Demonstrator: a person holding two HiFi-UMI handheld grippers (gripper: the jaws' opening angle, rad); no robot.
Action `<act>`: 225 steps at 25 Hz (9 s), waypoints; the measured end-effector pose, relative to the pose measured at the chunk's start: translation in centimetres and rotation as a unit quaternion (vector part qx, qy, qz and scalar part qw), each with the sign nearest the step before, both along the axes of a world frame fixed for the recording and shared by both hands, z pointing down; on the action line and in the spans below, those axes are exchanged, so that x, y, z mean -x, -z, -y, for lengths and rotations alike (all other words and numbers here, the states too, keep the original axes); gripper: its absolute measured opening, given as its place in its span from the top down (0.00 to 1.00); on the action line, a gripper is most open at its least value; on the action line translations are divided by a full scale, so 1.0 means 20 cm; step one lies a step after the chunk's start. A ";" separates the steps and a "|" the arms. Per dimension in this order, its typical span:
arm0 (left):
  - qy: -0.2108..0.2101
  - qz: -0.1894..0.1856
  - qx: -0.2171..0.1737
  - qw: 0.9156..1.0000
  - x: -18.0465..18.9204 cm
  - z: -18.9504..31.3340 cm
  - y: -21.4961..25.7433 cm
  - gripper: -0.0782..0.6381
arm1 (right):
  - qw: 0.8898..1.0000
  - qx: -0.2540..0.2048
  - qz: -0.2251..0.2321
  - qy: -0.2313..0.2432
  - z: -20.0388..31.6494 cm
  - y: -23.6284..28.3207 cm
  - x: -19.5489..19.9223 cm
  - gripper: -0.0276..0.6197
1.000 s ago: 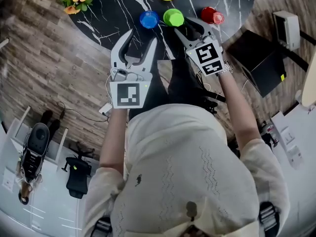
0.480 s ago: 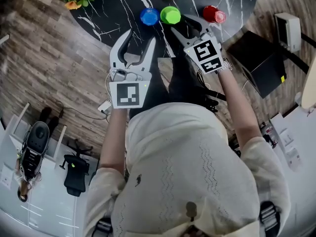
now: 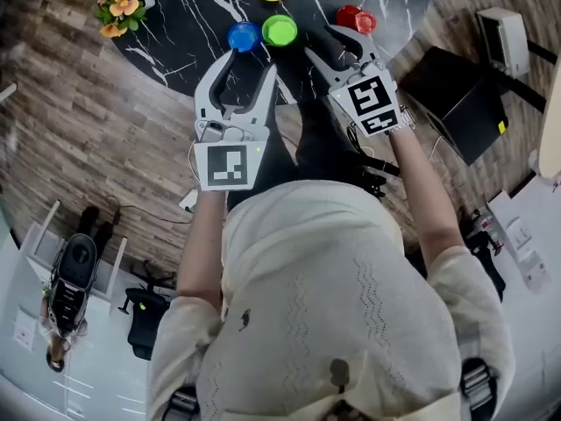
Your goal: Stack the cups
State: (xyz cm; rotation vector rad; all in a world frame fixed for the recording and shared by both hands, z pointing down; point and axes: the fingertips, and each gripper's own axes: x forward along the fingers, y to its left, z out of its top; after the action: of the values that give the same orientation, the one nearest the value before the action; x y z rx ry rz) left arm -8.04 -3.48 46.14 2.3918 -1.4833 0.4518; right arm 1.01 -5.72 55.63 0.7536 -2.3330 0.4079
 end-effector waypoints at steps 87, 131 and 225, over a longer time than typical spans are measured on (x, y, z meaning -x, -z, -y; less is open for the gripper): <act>0.033 0.001 -0.004 0.999 -0.09 0.10 0.03 0.58 | 0.999 -0.025 -0.025 -0.023 0.37 0.03 -0.27 0.60; 0.110 0.015 -0.004 0.994 -0.10 0.09 0.06 0.58 | 0.999 -0.042 -0.024 -0.024 0.77 0.07 -0.29 0.62; -0.125 0.145 0.173 0.966 -0.14 0.62 -0.59 0.52 | 0.986 -0.021 -0.025 -0.165 0.10 0.42 -0.63 0.59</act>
State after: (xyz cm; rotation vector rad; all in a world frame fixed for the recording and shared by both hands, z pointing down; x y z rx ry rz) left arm -5.31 -15.84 58.01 2.3016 -1.0898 1.0642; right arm 13.68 -7.70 47.26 1.1638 -2.1791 0.4767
